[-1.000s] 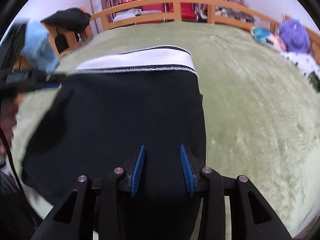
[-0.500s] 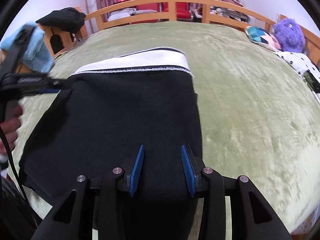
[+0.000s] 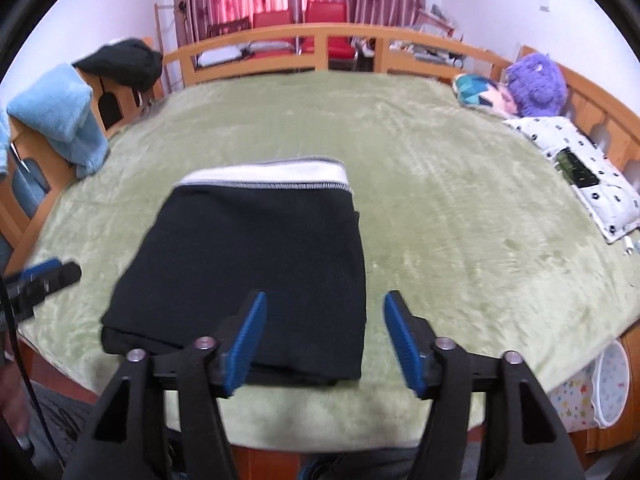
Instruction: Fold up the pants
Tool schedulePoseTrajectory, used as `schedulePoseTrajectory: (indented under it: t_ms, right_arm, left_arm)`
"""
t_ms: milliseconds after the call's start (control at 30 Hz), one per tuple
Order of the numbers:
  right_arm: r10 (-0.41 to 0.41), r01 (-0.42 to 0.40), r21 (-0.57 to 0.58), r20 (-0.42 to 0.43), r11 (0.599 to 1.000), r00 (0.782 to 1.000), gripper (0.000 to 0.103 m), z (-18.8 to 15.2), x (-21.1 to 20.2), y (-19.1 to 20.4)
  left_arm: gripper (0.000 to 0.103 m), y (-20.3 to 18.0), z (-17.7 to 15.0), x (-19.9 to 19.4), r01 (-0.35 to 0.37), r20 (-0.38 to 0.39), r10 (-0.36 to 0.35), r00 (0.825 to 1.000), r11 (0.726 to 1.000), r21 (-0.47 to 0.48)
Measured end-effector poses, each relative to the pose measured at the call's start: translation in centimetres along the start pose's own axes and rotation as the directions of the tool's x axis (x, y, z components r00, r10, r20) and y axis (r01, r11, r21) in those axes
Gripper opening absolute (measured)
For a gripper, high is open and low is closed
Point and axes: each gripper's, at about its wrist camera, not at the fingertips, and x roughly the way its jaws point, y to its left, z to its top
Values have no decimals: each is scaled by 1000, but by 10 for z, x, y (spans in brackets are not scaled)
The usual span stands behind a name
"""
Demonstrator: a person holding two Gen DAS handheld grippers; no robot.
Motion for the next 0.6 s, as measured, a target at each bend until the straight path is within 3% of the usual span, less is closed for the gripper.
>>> schedulePoseTrajectory:
  t_ms: [67, 167, 233, 600]
  right_arm:
    - [-1, 1, 16, 25, 1000, 1000, 85, -2, -20, -1]
    - [-3, 0, 37, 72, 999, 997, 94, -7, -50, -2]
    - [-12, 8, 35, 107, 999, 994, 98, -11, -66, -1]
    - [-54, 50, 30, 161, 998, 985, 102, -29, -111, -8]
  left_arm:
    - [75, -8, -7, -21, -11, 39, 10, 999, 1000, 19]
    - [85, -22, -15, -45, -17, 79, 13, 997, 998, 57]
    - [86, -29, -19, -58, -9, 104, 2, 995, 998, 65]
    - [90, -56, -38, -86, 41, 147, -52, 988, 996, 76]
